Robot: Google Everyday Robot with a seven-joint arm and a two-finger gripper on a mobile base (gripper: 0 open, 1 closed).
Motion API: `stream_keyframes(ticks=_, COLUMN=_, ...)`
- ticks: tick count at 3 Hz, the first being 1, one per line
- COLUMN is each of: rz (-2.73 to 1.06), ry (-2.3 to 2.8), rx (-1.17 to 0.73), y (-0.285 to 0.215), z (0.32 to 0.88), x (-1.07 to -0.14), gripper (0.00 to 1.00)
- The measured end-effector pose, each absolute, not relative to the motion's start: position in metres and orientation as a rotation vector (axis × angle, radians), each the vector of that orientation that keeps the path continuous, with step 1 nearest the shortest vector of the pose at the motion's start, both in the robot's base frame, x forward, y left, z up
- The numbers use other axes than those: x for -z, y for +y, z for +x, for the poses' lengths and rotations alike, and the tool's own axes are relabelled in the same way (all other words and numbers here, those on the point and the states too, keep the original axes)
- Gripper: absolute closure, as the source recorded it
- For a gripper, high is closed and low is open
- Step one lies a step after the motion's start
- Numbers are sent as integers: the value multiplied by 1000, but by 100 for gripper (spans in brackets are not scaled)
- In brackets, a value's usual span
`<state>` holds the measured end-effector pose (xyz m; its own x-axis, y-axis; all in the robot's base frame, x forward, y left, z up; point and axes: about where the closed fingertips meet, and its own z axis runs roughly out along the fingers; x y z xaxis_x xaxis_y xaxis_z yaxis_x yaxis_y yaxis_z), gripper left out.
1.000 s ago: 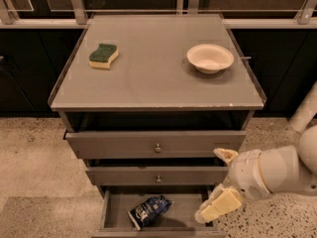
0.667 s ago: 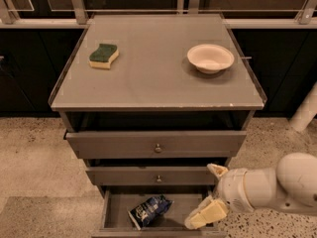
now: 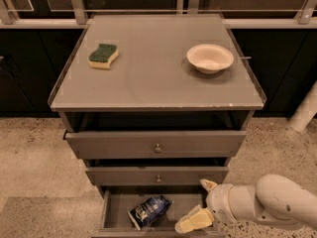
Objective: Pick blue chip bag from bottom drawer and place on counter
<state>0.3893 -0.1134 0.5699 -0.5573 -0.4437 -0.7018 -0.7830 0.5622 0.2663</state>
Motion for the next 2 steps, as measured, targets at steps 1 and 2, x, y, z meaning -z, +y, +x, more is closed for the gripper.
stream_keyframes(ticks=1, rz=-880, ry=2171, rx=-712, y=-128, z=410, x=-555, gripper=0)
stream_keyframes(ticks=2, rz=-726, ry=2092, rx=-645, y=-140, z=441, x=-515, gripper=0)
